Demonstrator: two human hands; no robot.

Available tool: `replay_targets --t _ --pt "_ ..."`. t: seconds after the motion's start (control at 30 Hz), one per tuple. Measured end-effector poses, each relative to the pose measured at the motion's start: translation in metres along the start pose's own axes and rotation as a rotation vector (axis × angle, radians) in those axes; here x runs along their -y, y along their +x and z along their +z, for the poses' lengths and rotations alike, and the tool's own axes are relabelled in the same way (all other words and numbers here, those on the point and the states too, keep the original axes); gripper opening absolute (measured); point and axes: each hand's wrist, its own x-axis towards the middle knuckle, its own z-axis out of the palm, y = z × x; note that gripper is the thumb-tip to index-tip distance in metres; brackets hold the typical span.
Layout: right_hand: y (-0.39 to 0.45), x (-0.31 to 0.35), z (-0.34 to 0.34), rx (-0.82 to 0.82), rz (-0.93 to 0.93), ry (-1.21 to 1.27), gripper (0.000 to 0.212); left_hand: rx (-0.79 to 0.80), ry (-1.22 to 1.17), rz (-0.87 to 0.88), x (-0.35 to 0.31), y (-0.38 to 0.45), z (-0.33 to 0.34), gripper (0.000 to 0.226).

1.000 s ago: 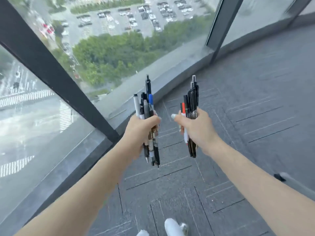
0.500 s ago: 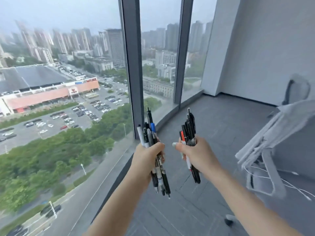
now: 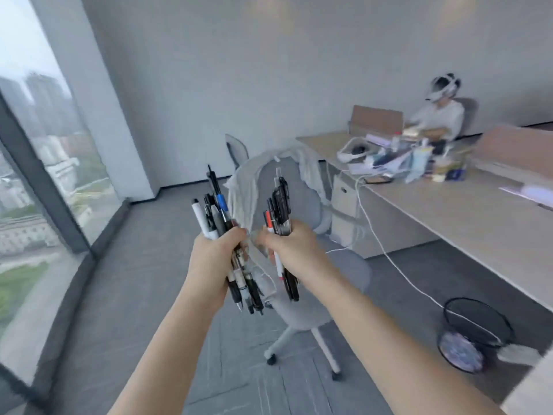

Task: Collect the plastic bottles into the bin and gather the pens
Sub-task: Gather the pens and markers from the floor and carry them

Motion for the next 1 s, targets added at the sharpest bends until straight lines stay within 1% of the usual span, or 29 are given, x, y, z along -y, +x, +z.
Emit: replay_targets --t 0.07,0.17,0.27,0.3,0.4,0.47,0.5,0.63,0.8,0.87,0.93,1.0 --pt "-0.002 -0.011 -0.044 -0.115 0.028 -0.024 0.022 0.103 0.001 -0.027 0.013 0.006 0.049 0.015" --pt "-0.010 -0.024 -0.119 -0.242 0.052 -0.006 0.026 0.284 0.019 -0.045 0.029 0.006 0.126 0.015" --pt "-0.022 -0.034 -0.198 -0.367 0.054 -0.034 0.031 0.418 -0.021 -0.065 0.043 -0.001 0.204 0.010" --pt "-0.025 -0.039 -0.224 -0.419 0.053 -0.038 0.029 0.450 -0.047 -0.075 0.047 -0.004 0.231 0.013" --pt "-0.036 -0.052 -0.302 -0.565 0.058 -0.043 0.021 0.533 -0.081 -0.112 0.062 -0.015 0.313 0.039" --pt "-0.044 -0.060 -0.349 -0.642 0.067 -0.068 0.023 0.582 -0.080 -0.128 0.071 -0.024 0.362 0.041" --pt "-0.049 -0.065 -0.370 -0.677 0.069 -0.078 0.023 0.605 -0.081 -0.132 0.076 -0.029 0.385 0.036" --pt "-0.062 -0.089 -0.440 -0.802 0.105 -0.071 0.024 0.682 -0.028 -0.147 0.098 -0.041 0.464 0.023" --pt "-0.064 -0.122 -0.513 -0.943 0.158 -0.025 0.027 0.762 -0.006 -0.220 0.124 -0.041 0.548 0.011" --pt "-0.061 -0.136 -0.539 -1.002 0.175 -0.031 0.029 0.813 0.000 -0.226 0.141 -0.035 0.583 0.021" --pt "-0.057 -0.147 -0.563 -1.079 0.200 -0.039 0.025 0.886 0.014 -0.231 0.158 -0.028 0.617 0.033" --pt "-0.051 -0.160 -0.589 -1.170 0.215 -0.029 0.024 0.964 0.040 -0.237 0.176 -0.020 0.650 0.031"
